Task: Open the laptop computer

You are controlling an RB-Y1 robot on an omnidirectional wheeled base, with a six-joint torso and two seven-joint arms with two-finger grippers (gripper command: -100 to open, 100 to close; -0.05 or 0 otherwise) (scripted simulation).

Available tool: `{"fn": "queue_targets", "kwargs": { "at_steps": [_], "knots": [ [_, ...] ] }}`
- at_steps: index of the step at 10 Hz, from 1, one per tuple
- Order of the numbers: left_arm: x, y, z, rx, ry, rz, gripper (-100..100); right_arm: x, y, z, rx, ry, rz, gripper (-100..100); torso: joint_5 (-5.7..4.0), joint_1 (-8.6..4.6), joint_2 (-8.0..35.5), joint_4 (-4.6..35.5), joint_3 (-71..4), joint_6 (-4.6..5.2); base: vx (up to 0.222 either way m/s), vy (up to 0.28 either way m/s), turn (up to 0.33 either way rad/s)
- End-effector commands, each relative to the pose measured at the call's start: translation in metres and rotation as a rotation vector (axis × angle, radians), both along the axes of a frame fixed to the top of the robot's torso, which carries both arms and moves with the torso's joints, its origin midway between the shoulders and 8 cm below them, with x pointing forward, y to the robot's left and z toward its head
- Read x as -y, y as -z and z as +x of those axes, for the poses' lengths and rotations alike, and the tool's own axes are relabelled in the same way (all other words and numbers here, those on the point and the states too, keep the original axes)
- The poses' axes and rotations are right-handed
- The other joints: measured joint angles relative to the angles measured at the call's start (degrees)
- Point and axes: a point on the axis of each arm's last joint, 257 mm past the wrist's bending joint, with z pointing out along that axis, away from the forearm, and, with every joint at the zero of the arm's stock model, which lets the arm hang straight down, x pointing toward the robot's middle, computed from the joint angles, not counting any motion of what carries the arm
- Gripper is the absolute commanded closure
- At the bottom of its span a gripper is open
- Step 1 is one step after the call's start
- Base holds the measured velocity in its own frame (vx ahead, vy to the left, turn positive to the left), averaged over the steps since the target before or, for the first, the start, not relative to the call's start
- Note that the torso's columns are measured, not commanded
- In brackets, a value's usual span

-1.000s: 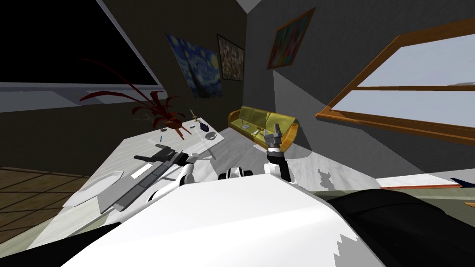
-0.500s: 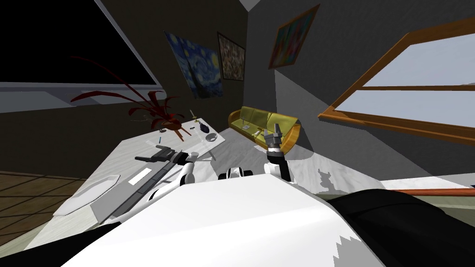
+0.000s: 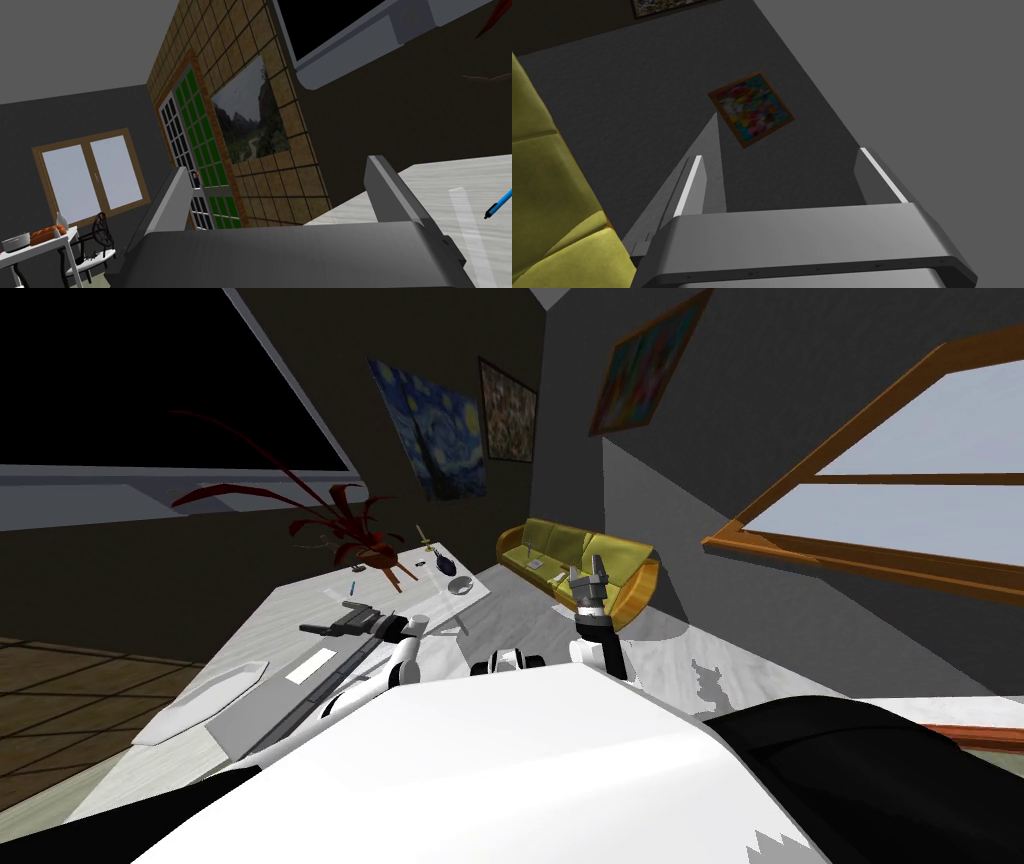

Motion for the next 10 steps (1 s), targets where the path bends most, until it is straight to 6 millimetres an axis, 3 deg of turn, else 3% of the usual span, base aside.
{"fn": "queue_targets", "kwargs": {
  "at_steps": [1, 2, 4, 8, 10],
  "knots": [
    [0.011, -0.003, 0.019, 0.0, 0.088, 0.002, -100, 0.0, 0.0, 0.0, 0.0, 0.0, 0.0, 0, 0.0, -0.05, -0.1, 0.0, -0.1, 0.13, 0.14, -0.04, 0.412],
    [0.011, -0.004, 0.019, 0.003, 0.088, 0.003, -100, 0.0, 0.0, 0.0, 0.0, 0.0, 0.0, 0, -0.01, -0.04, -0.2, -0.1, -0.1, 0.05, 0.118, -0.046, 0.183],
    [0.03, -0.009, 0.044, 0.005, 0.204, 0.006, -100, 0.0, 0.0, 0.0, 0.0, 0.0, 0.0, 0, 0.01, 0.0, 0.0, 0.0, 0.0, 0.06, 0.152, -0.059, 0.367],
    [0.04, -0.011, 0.056, 0.004, 0.262, 0.006, -100, 0.0, 0.0, 0.0, 0.0, 0.0, 0.0, 0, 0.05, 0.14, 0.2, 0.1, 0.1, 0.04, 0.086, -0.03, 0.231],
    [0.064, -0.015, 0.078, 0.007, 0.37, 0.009, -100, 0.0, 0.0, 0.0, 0.0, 0.0, 0.0, 0, 0.0, -0.04, 0.0, 0.0, 0.0, 0.07, 0.135, -0.073, 0.411]
  ]
}}
